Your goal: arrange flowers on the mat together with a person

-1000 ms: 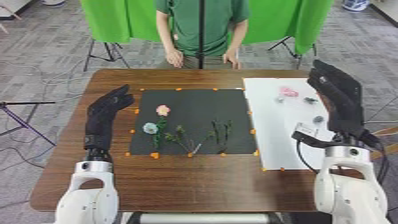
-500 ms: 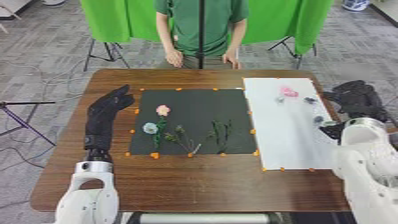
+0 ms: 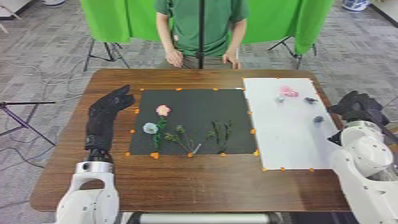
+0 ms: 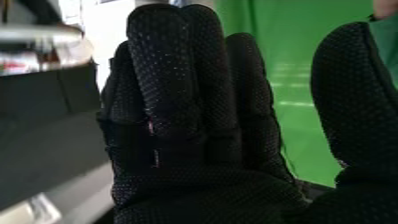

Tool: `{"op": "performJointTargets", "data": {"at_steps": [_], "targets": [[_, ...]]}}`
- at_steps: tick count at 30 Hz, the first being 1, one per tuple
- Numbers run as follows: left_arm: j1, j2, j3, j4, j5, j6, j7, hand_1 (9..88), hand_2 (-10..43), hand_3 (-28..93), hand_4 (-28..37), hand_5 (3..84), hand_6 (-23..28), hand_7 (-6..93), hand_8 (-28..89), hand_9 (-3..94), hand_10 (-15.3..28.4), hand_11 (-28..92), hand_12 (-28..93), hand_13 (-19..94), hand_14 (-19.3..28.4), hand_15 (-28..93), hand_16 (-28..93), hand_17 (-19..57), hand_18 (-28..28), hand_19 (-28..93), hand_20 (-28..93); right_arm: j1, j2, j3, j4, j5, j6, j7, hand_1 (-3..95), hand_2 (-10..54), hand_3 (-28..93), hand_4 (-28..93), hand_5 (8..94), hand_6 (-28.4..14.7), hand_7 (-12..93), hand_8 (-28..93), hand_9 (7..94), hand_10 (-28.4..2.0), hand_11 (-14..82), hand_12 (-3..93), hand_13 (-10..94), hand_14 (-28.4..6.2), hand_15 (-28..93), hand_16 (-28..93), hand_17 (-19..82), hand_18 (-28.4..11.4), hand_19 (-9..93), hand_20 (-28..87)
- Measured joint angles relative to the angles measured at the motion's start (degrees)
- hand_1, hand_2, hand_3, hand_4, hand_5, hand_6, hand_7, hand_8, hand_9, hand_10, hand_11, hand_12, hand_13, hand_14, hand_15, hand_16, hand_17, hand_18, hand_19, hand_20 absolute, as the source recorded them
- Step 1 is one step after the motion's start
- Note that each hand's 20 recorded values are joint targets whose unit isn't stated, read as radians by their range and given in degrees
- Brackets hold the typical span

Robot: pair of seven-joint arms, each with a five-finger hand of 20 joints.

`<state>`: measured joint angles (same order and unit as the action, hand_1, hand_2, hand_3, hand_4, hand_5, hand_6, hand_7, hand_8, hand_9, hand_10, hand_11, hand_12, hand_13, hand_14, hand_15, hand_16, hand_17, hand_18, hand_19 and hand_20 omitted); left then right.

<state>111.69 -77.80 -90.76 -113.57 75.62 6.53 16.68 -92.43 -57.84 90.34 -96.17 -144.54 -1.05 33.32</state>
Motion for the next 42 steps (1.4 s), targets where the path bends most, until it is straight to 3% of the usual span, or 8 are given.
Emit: {"op": "performJointTargets", "data": {"at_steps": [13, 15, 18, 20, 28, 36, 42], "targets": [[-0.31, 0.04, -0.04, 0.18, 0.03, -0.15, 0.05, 26.0, 4.7, 67, -20.6, 49.4, 3.7, 12.0, -5, 47.4, 13.5, 20, 16, 38, 18.0, 24, 3, 6.9, 14.2, 17, 23, 2.34, 0.69, -6.97, 4.57, -0.88, -2.08, -1.98, 39.5, -9.5, 71, -22, 65.5, 5.9, 16, -11, 79.7, -10.2, 20.5, 22.4, 88, -3.5, 38, 34, 42, -19.3, 77, 48], [-0.44, 0.04, -0.03, 0.26, 0.03, -0.31, 0.05, 26.0, 4.7, 67, -20.6, 49.4, 3.7, 12.1, -5, 47.4, 13.5, 20, 16, 38, 18.0, 24, 3, 6.9, 14.2, 17, 23, 2.48, 0.85, -7.67, 4.87, -1.83, -2.47, -2.02, 44.8, -9.5, 68, -23, 67.2, 5.3, 17, -11, 81.7, -9.3, 17.2, 28.6, 89, -3.0, 38, 36, 42, -19.0, 78, 48], [-0.6, 0.07, -0.02, 0.29, 0.04, -0.58, 0.04, 26.0, 4.6, 67, -20.5, 49.4, 3.6, 12.0, -5, 47.4, 13.5, 20, 16, 38, 18.0, 24, 3, 6.9, 14.2, 17, 23, 2.71, 1.02, -8.13, 4.98, -3.12, -2.66, -1.89, 55.8, -9.5, 59, -22, 71.6, 3.9, 19, 4, 86.6, -7.6, 8.0, 38.3, 91, -1.9, 39, 37, 43, -18.3, 79, 48], [-0.65, 0.07, -0.02, 0.29, 0.05, -0.59, 0.08, 26.1, 4.6, 67, -20.5, 49.4, 3.6, 12.0, -5, 47.3, 13.5, 20, 16, 38, 18.0, 24, 3, 6.9, 14.2, 17, 23, 2.92, 1.05, -8.41, 5.01, -3.54, -2.59, -1.84, 60.0, -9.5, 59, -22, 75.8, 3.4, 21, 8, 88.9, -7.2, 7.3, 39.8, 92, -1.2, 39, 37, 45, -17.7, 80, 48], [-0.29, 0.06, -0.61, 0.27, 0.05, -0.51, 0.13, 26.2, 4.5, 67, -20.6, 49.5, 3.7, 12.1, -5, 47.4, 13.5, 20, 16, 38, 18.1, 24, 3, 6.9, 14.1, 17, 23, 2.31, 0.94, -8.9, 4.36, -3.8, -0.88, -1.31, 63.1, -9.5, 60, -21, 81.5, 2.8, 23, 10, 92.2, -6.9, 8.0, 41.4, 93, -0.8, 39, 38, 47, -17.3, 81, 48], [1.9, 0.09, -3.18, 0.13, -0.79, 0.56, 0.06, 26.2, 4.5, 67, -20.5, 49.4, 3.7, 12.1, -5, 47.5, 13.6, 20, 16, 38, 18.0, 24, 3, 6.9, 14.2, 18, 23, -3.12, 0.26, -6.2, -10.26, -4.37, 1.86, 0.18, 63.7, -9.5, 60, -21, 82.0, 2.7, 22, 11, 92.7, -7.3, 7.5, 42.0, 93, -0.7, 39, 39, 47, -17.4, 81, 48], [2.85, 0.31, -4.06, 0.13, -1.17, 1.13, -0.2, 26.3, 4.6, 67, -20.4, 49.4, 3.7, 12.2, -5, 47.4, 13.6, 20, 16, 38, 17.9, 24, 3, 6.9, 14.1, 17, 23, 2.17, 1.45, -13.77, -19.34, -1.84, 4.67, -2.47, 63.8, -9.5, 60, -21, 82.0, 2.8, 22, 11, 92.6, -7.4, 7.3, 42.1, 93, -0.5, 41, 40, 46, -17.6, 82, 48]]}}
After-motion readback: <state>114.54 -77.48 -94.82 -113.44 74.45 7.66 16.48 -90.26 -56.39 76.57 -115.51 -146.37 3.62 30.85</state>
